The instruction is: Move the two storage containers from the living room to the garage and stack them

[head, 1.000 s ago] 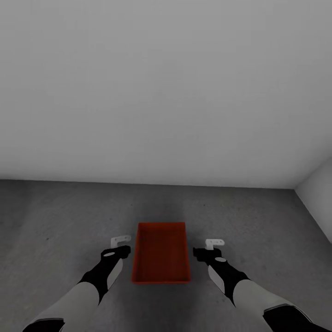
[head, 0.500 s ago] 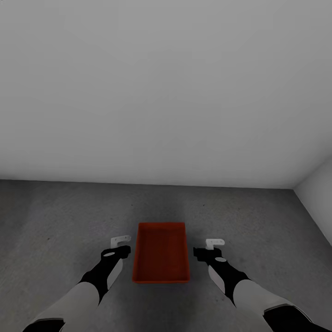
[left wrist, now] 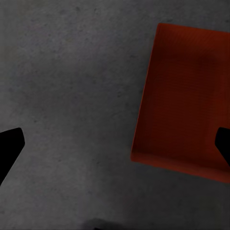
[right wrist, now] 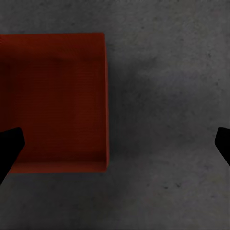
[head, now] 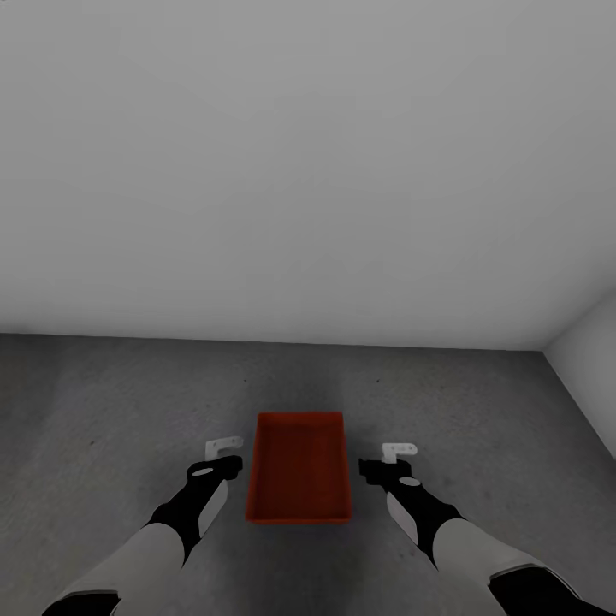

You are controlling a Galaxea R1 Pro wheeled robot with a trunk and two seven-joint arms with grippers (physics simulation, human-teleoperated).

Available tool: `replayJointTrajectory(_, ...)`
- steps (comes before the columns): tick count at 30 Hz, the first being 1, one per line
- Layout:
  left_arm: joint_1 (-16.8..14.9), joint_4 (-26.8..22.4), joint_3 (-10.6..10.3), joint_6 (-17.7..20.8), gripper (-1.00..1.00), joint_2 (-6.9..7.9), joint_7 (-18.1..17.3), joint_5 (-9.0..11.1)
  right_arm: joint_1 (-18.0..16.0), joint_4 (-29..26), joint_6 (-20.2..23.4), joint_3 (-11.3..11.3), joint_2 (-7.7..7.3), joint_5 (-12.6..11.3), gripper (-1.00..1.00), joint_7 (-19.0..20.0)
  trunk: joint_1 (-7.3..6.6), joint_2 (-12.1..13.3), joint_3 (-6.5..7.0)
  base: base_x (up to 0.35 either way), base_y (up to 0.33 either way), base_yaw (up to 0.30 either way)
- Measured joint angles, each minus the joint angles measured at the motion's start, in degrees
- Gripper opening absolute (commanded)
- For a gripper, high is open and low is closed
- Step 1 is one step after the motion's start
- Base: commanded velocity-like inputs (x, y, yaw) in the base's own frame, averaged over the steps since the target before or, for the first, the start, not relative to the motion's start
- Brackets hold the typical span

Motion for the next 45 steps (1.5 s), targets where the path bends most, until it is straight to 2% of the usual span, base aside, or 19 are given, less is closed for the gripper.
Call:
replayJointTrajectory(4,0.00,0.00,0.01,-0.03,1.00,0.00,0.00,0.00,0.00,-0.03,-0.05,-0.22,-0.10,-0.14,1.00,0.00,-0.88,1.61,0.72,0.000,0.000,0.000)
replayJointTrajectory(7,0.00,0.00,0.01,-0.04,1.00,0.02,0.00,0.00,0.00,-0.08,-0.08,-0.39,-0.84,-0.29,1.00,0.03,-1.54,2.82,1.26,0.000,0.000,0.000)
replayJointTrajectory(10,0.00,0.00,0.02,-0.03,1.00,0.04,0.00,0.00,0.00,-0.42,-0.03,-0.48,-2.38,-0.38,1.00,0.08,-1.54,2.84,1.27,0.000,0.000,0.000)
replayJointTrajectory(15,0.00,0.00,0.02,-0.02,1.00,0.02,0.00,0.00,0.00,-0.64,-0.01,-0.49,-3.24,-0.43,1.00,0.11,-1.54,2.84,1.27,0.000,0.000,0.000)
replayJointTrajectory(45,0.00,0.00,-0.04,0.00,1.00,0.00,0.00,0.00,0.00,-0.70,-0.09,-0.41,-3.47,-0.35,1.00,0.20,-1.54,2.84,1.27,0.000,0.000,0.000)
